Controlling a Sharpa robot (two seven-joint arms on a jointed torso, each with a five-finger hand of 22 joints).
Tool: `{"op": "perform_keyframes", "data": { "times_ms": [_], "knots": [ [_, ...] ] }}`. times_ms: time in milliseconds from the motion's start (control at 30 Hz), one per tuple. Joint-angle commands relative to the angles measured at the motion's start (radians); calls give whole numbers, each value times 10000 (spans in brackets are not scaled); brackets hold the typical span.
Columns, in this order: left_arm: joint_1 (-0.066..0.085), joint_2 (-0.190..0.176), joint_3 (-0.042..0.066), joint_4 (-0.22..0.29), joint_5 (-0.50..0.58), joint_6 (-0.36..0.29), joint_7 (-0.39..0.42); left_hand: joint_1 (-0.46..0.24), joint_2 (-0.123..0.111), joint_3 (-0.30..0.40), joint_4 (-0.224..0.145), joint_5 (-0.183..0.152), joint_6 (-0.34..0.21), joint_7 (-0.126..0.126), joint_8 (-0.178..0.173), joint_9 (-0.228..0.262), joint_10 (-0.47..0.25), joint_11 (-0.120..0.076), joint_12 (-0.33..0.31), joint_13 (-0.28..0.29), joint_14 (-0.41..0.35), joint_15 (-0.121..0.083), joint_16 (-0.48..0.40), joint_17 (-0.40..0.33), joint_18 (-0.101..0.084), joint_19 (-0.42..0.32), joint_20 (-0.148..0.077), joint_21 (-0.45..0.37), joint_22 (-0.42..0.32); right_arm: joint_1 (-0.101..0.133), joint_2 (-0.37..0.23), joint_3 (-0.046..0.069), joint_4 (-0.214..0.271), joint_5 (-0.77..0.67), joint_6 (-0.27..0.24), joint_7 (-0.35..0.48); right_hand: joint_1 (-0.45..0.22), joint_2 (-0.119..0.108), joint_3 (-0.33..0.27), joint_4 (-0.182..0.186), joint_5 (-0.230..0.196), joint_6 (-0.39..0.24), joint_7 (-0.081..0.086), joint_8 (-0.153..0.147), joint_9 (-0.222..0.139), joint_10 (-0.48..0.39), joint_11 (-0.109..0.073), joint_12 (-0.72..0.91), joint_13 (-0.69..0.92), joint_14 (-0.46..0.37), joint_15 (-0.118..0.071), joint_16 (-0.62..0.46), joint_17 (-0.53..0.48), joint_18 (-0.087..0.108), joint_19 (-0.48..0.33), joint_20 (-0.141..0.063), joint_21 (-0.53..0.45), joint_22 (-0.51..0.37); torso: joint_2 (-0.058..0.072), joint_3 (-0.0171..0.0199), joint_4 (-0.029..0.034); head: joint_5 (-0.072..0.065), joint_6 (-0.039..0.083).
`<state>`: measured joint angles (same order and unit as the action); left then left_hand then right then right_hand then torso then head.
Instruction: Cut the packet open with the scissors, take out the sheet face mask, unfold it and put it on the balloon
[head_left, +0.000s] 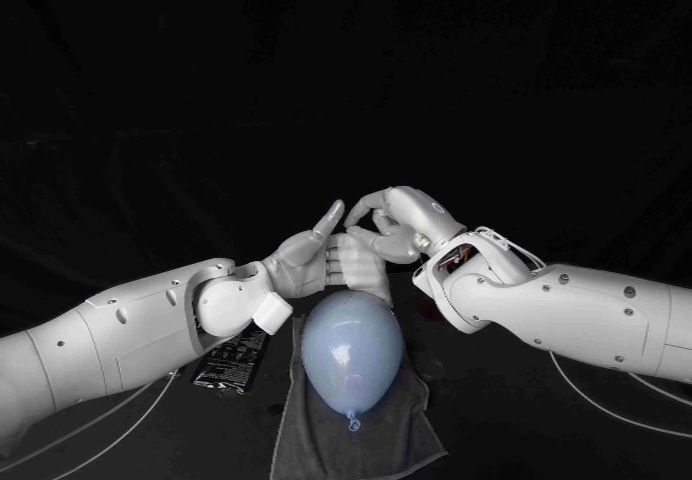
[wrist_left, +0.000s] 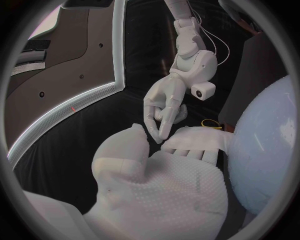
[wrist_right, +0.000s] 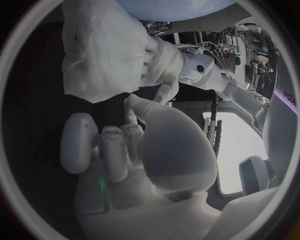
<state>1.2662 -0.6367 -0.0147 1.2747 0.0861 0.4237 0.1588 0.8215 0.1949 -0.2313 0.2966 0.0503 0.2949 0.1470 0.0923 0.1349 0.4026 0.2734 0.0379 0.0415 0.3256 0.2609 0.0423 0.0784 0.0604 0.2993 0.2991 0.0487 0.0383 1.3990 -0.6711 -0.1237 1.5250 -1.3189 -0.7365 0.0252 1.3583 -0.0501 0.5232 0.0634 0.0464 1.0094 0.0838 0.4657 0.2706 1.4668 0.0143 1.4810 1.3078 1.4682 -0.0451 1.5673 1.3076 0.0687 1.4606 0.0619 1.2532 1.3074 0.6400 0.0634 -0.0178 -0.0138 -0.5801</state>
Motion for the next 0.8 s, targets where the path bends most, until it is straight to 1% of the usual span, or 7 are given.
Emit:
{"op": "perform_keyframes", "data": {
  "times_ms": [33,200,367,467,567,667,800],
  "knots": [
    [16,5,14,12,22,176,105,66,4,-26,-22,-34,68,1548,25,11,77,22,29,-2,31,-10,27,15,-32,82,-22,39,6,-5,-36,7,45,195,-521,321,20,6,54,6,22,45,-4,55,272,448,-61,-4,1742,1026,-68,35,2632,-86,28,-46,39,1844,2,4,-2,7,-3],
    [16,1,14,11,22,163,110,98,34,-46,-23,-34,76,1547,27,14,92,22,31,-1,41,-11,28,18,-32,78,-22,39,5,-6,-98,8,61,291,-607,336,19,15,64,7,22,40,-5,60,277,458,-62,11,1757,1026,-70,35,2632,-90,36,-49,62,1850,0,6,-4,8,-3],
    [16,-4,14,20,23,147,124,147,71,-77,-24,-35,75,1541,24,13,45,25,23,-7,22,-12,23,14,-32,87,-22,40,5,-6,-180,11,70,545,-196,278,-12,-36,69,6,19,-116,26,16,277,314,-46,-214,1545,1026,-68,35,2632,-63,-19,-57,-90,1810,-4,3,-10,13,-8],
    [16,-6,14,23,23,149,134,171,82,-94,-25,-35,48,1538,14,3,12,30,16,-11,-5,-8,17,8,-32,85,-23,40,4,-6,-196,11,51,746,261,200,-377,-426,-223,156,12,-706,257,-335,158,217,131,-348,1433,1026,44,35,2632,-39,-96,-19,-288,1759,-11,3,-18,21,-10],
    [16,-4,14,27,23,160,133,192,89,-115,-24,-35,52,1539,13,5,13,32,15,-11,-2,-5,15,9,-32,82,-23,39,3,-5,-186,10,36,836,788,70,-1103,-1138,-918,567,18,-1428,622,-943,-82,94,453,-491,1317,1026,331,35,2632,-36,-181,149,-482,1708,-1,2,-2,15,-11],
    [16,-4,14,30,23,164,129,198,89,-125,-23,-35,53,1541,13,6,18,31,15,-11,1,-4,15,10,-32,88,-22,40,4,-5,-146,10,24,843,1257,-77,-1330,-1303,-1368,896,15,-1678,745,-1295,-212,34,596,-533,1292,1026,476,35,2632,-24,-232,287,-576,1684,-2,1,-2,15,-4],
    [15,-1,14,30,23,169,127,198,89,-125,-23,-35,53,1541,13,6,18,31,15,-11,1,-4,15,10,-32,88,-22,40,4,-4,-84,9,-22,819,1523,-180,-1282,-1261,-1556,1055,18,-1620,757,-1388,-242,48,614,-495,1332,1026,501,35,2632,-15,-234,342,-561,1688,1,-3,-7,1,0]
  ]
}}
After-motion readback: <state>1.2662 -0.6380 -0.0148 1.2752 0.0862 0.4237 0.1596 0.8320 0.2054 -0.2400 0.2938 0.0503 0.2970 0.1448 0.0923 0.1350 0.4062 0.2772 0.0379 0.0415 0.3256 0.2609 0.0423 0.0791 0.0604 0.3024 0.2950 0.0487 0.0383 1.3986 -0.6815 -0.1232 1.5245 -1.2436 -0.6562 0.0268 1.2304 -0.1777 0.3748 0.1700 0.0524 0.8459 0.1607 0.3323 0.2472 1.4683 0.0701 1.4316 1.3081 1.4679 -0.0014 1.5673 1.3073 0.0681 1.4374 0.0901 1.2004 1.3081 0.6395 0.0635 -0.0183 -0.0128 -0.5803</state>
